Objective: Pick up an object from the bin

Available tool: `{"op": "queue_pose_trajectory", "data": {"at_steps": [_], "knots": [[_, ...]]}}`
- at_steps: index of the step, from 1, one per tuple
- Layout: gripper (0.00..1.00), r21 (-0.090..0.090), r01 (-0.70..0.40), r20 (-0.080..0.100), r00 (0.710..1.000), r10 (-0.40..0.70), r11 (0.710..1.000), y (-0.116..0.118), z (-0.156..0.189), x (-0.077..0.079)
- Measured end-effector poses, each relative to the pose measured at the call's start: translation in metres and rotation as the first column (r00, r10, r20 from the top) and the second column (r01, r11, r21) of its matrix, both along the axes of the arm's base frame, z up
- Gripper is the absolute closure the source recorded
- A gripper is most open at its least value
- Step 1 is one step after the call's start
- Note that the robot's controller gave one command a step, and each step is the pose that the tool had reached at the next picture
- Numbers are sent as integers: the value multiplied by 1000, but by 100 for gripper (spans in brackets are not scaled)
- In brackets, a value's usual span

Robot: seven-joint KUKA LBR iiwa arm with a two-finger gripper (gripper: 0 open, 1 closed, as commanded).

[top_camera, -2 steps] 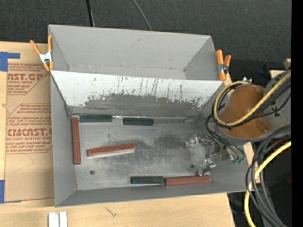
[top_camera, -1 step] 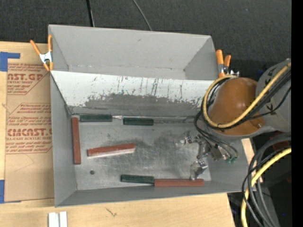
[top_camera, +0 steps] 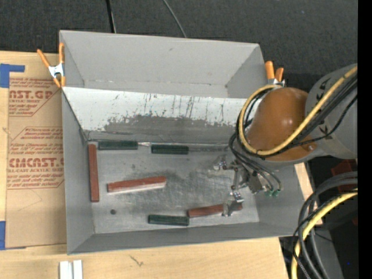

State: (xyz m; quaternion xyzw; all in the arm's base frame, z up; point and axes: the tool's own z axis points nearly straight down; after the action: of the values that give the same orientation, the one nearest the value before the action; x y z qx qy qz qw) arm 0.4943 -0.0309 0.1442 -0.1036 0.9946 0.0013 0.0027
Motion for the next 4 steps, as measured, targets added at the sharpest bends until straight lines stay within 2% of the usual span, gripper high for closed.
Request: {"op": "queue_pose_trajectory", "data": {"at_steps": [1,2,3,4], "knots": [[100,-3,-162,-6,987,162,987,-12,-62,-8],[100,-3,-162,-6,987,162,987,-12,-62,-8],[0,-2,-555,-5,832,555,832,-14,-53,0],[100,-2,-763,-5,647,763,647,-17,-47,5]]}}
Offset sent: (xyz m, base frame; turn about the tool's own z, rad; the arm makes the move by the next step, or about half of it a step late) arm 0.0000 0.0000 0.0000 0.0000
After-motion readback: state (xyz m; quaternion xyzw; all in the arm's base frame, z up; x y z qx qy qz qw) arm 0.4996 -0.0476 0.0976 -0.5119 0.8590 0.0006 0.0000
